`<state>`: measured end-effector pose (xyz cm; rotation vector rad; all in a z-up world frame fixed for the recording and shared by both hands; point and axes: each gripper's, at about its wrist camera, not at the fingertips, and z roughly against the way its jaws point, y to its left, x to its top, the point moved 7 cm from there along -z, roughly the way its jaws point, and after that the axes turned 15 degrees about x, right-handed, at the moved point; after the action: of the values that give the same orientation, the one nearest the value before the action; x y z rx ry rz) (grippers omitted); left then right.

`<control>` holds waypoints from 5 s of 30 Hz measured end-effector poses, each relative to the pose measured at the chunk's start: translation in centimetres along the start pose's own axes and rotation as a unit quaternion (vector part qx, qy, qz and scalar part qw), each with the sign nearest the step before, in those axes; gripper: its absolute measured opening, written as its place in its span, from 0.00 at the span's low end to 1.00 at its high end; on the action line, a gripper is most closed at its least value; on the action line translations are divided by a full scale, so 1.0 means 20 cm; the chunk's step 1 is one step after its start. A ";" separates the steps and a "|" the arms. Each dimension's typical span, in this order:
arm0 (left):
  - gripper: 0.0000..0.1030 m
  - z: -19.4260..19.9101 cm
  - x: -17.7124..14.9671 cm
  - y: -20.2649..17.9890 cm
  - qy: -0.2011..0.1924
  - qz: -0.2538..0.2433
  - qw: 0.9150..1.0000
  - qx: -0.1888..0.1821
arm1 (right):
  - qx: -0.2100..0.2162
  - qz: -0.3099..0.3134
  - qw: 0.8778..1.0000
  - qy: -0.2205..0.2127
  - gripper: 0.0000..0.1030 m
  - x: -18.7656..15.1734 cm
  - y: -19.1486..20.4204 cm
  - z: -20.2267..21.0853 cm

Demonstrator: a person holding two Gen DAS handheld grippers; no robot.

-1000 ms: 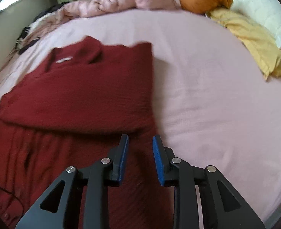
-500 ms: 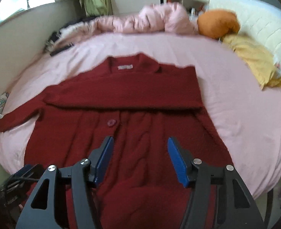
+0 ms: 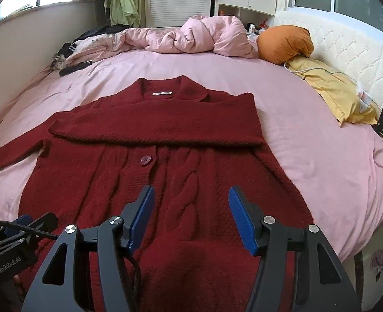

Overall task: Fold clothes
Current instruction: 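Move the left tool toward the other sleeve cuff, then close the left tool on the other sleeve cuff, then carry the held sleeve across the cardigan front toward the collar with the left tool, then lay the sleeve down and open the left tool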

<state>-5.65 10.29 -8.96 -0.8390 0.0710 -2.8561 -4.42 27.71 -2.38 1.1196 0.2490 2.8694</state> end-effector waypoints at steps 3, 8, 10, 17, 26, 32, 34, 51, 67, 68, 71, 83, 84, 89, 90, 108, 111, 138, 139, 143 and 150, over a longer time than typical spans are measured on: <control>0.84 0.00 0.00 0.00 0.000 -0.001 1.000 0.001 | 0.008 -0.004 1.000 0.002 0.58 0.00 -0.01 0.00; 0.84 -0.01 0.00 0.00 0.003 0.001 1.000 -0.004 | 0.016 -0.007 1.000 0.004 0.58 -0.01 -0.01 -0.01; 0.84 -0.01 0.00 0.00 0.006 0.002 1.000 -0.008 | 0.018 -0.007 1.000 0.005 0.58 -0.01 -0.01 0.00; 0.84 -0.04 -0.01 0.00 0.032 0.003 0.999 -0.030 | 0.028 -0.009 1.000 0.008 0.58 -0.01 -0.02 -0.01; 0.84 -0.04 0.15 0.22 0.064 0.030 0.995 -0.072 | 0.051 -0.021 0.998 0.009 0.58 -0.01 -0.03 -0.01; 0.87 -0.13 0.43 0.84 0.045 0.199 0.979 -0.026 | 0.058 -0.023 0.998 0.015 0.58 -0.01 -0.03 -0.02; 0.87 -0.18 0.49 1.08 0.048 0.248 0.967 0.014 | 0.058 -0.023 0.998 0.017 0.58 -0.01 -0.03 -0.03; 0.87 -0.48 0.56 2.22 -0.021 0.510 0.860 -0.013 | 0.035 -0.037 0.998 0.043 0.58 -0.02 -0.05 -0.08; 0.86 -0.57 0.75 2.52 -0.072 0.563 0.823 -0.006 | 0.020 -0.036 0.997 0.071 0.58 -0.04 -0.03 -0.14; 0.83 -0.57 0.74 2.52 -0.075 0.565 0.821 -0.003 | 0.020 -0.035 0.997 0.072 0.58 -0.04 -0.03 -0.14; 0.20 -0.57 0.68 2.55 -0.068 0.605 0.793 0.004 | 0.019 -0.034 0.997 0.073 0.58 -0.03 -0.03 -0.14; 0.09 -0.38 0.80 2.43 -0.095 0.508 0.849 0.114 | 0.025 -0.034 0.996 0.072 0.58 -0.04 -0.03 -0.15; 0.09 -0.36 0.84 2.40 -0.100 0.488 0.858 0.124 | 0.027 -0.035 0.996 0.071 0.58 -0.04 -0.03 -0.14; 0.09 -0.26 1.07 2.17 -0.134 0.391 0.901 0.134 | 0.034 -0.038 0.996 0.066 0.58 -0.03 -0.03 -0.14; 0.09 -0.25 1.12 2.11 -0.139 0.370 0.909 0.134 | 0.036 -0.039 0.996 0.065 0.58 -0.03 -0.03 -0.14; 0.09 -0.44 1.47 0.14 -0.104 0.025 0.994 0.031 | 0.101 -0.065 0.992 0.043 0.58 -0.03 -0.06 -0.10; 0.09 -0.49 1.42 -0.19 -0.082 -0.013 0.997 -0.003 | 0.119 -0.074 0.989 0.039 0.58 -0.03 -0.07 -0.10; 0.09 -0.49 0.79 -1.55 0.063 -0.228 0.947 -0.218 | 0.219 -0.204 0.954 -0.011 0.58 -0.02 -0.29 -0.05; 0.11 -0.51 0.75 -1.55 0.085 -0.230 0.942 -0.231 | 0.219 -0.203 0.954 -0.011 0.58 -0.03 -0.29 -0.05; 0.48 -0.64 0.64 -1.48 0.162 -0.234 0.940 -0.191 | 0.217 -0.201 0.955 -0.009 0.58 -0.03 -0.29 -0.04; 0.54 -0.47 0.84 -1.12 0.118 -0.106 0.949 -0.272 | 0.210 -0.199 0.957 -0.005 0.58 -0.03 -0.29 -0.05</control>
<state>-27.94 29.42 -5.88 -0.6014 0.8831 -3.1716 -4.76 33.17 -4.38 0.9869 0.9978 2.5076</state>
